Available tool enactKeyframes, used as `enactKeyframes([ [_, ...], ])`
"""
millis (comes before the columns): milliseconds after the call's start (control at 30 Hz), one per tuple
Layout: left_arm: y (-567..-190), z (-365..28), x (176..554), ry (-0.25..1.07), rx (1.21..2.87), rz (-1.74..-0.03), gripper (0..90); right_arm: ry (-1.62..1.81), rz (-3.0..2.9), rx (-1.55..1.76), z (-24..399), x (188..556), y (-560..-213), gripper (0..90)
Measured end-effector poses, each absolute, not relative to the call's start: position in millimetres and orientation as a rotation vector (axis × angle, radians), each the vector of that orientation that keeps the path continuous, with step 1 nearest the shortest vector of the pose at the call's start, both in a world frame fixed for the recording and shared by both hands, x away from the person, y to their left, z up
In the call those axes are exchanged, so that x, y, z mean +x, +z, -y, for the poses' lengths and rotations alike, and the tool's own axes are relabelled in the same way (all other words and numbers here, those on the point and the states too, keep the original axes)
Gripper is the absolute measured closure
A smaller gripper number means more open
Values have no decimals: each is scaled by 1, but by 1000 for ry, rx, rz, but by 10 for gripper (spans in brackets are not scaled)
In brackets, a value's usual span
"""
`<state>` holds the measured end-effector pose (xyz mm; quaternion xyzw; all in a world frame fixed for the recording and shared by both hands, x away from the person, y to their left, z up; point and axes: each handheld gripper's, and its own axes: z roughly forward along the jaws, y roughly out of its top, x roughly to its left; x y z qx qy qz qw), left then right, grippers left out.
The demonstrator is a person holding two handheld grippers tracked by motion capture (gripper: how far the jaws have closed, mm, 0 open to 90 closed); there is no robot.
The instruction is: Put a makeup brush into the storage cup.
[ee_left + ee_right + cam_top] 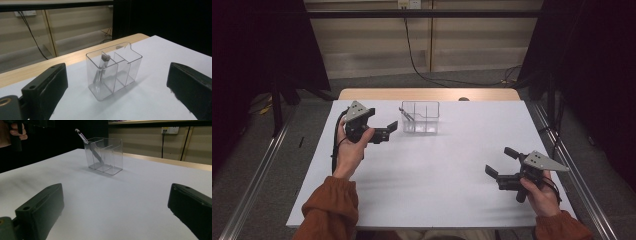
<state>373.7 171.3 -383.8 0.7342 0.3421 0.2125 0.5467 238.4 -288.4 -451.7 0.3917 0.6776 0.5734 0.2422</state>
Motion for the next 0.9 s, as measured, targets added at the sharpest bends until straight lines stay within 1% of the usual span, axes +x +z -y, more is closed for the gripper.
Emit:
enactKeyframes([
  [67,-385,-175,370,524,1735,-817,36,1567,-1852,1071,288,238,-452,0],
  [133,-385,-179,367,508,1733,-815,37,1566,-1853,1072,288,238,-452,0],
  [467,-392,-199,348,528,1732,-824,36,1565,-1845,1074,288,238,-452,0],
  [900,-402,-220,313,527,1719,-818,38,1564,-1841,1075,289,237,-451,0],
])
